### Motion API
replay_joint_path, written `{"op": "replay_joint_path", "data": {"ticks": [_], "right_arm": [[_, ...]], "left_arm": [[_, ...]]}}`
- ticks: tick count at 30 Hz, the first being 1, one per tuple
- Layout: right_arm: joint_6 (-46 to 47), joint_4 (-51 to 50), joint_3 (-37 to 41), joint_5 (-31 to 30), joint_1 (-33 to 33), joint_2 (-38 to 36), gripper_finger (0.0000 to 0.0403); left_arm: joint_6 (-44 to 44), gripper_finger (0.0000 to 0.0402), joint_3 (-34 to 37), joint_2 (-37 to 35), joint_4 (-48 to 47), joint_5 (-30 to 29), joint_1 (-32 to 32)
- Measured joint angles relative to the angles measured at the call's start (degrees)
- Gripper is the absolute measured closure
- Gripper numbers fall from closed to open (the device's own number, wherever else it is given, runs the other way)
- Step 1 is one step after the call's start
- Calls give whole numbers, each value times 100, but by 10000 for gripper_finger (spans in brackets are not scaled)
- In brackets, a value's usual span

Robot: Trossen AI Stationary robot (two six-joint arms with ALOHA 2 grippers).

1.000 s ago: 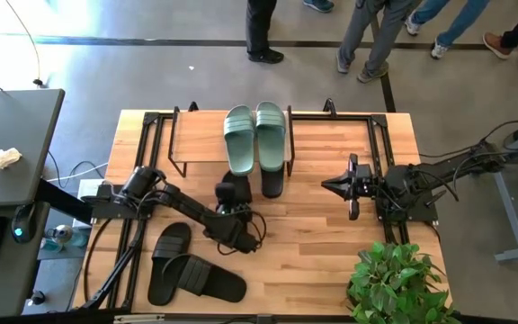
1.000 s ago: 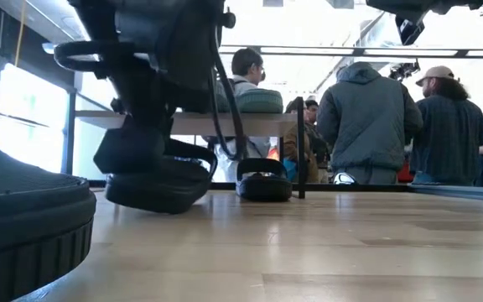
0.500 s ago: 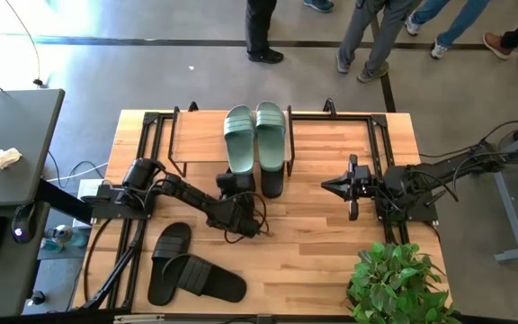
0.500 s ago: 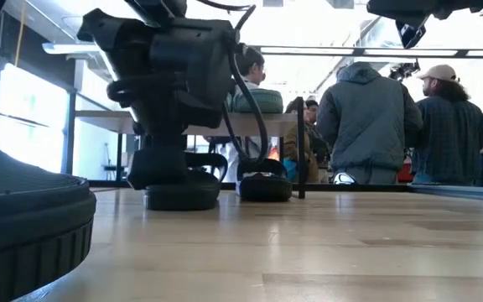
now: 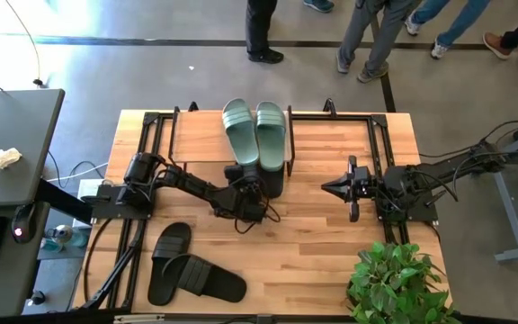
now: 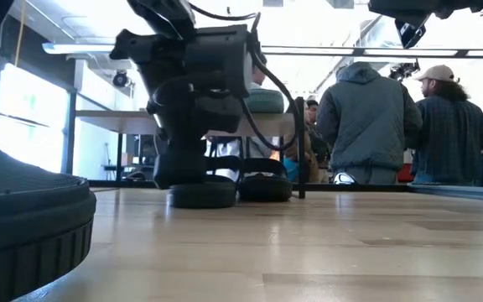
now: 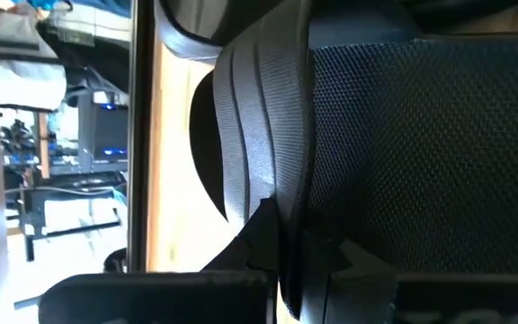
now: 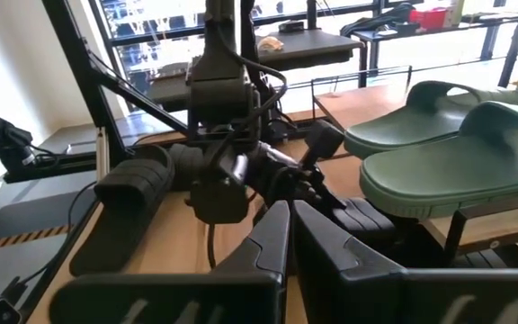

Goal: Pick and place slides into the shelf
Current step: Put the black slide under the shelf

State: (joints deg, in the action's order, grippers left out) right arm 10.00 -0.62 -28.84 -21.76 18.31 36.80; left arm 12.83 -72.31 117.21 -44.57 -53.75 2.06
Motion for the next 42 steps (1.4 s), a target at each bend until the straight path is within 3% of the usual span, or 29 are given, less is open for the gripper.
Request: {"op": "replay_joint_path", "data": {"ticks": [13,33,38,42], "right_arm": [[1,-2,0,39,0,0,394],[44,-3,0,301,0,-2,394],[50,0,0,323,-1,-2,394],[226,-19,0,353,-2,-11,394]], "left_arm": [[94,392,9,-15,-18,-90,90],[201,249,-59,-506,-417,304,625],[202,227,-242,-706,-835,357,908],[110,225,-493,-892,-1041,789,1218]]}}
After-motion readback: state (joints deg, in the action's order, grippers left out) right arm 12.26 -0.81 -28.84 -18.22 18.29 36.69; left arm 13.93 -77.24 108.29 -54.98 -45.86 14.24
